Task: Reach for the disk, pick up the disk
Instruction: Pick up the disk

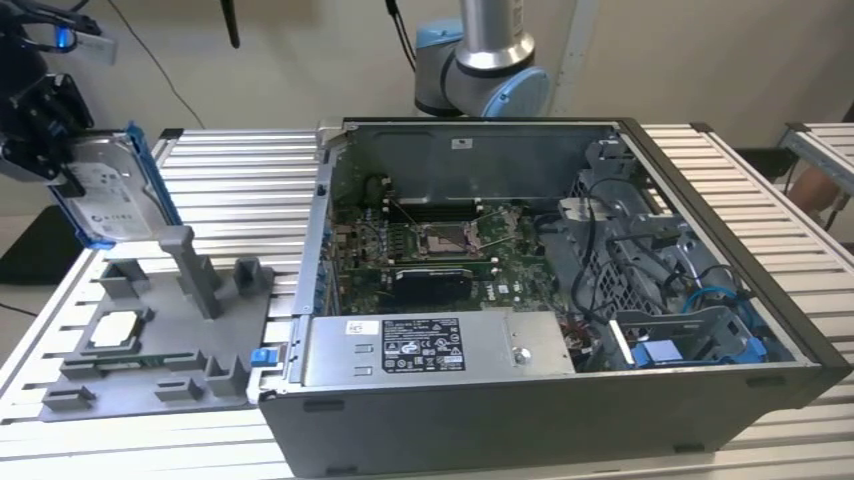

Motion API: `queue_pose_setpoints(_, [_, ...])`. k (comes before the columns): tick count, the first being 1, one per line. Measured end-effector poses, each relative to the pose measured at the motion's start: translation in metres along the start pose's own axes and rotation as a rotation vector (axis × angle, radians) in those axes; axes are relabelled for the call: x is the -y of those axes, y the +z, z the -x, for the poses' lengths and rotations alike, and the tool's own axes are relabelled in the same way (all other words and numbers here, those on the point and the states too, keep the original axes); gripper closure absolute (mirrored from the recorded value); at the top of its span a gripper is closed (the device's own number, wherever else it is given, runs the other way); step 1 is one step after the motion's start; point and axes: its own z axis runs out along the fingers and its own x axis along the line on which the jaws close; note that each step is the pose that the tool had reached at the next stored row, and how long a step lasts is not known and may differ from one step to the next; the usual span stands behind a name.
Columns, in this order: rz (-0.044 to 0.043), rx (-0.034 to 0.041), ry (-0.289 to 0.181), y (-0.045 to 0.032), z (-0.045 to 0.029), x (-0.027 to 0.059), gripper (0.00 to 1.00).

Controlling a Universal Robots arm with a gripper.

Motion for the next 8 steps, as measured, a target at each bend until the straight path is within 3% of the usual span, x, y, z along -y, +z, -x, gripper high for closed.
queue_pose_setpoints(5, [-0.0085, -0.0001, -0.001, -0.0038, 0.0004, 0.0001, 1.00])
queue_pose_setpoints(8, [-0.0087, -0.0001, -0.001, -0.0126, 0.0013, 0.0001, 1.00])
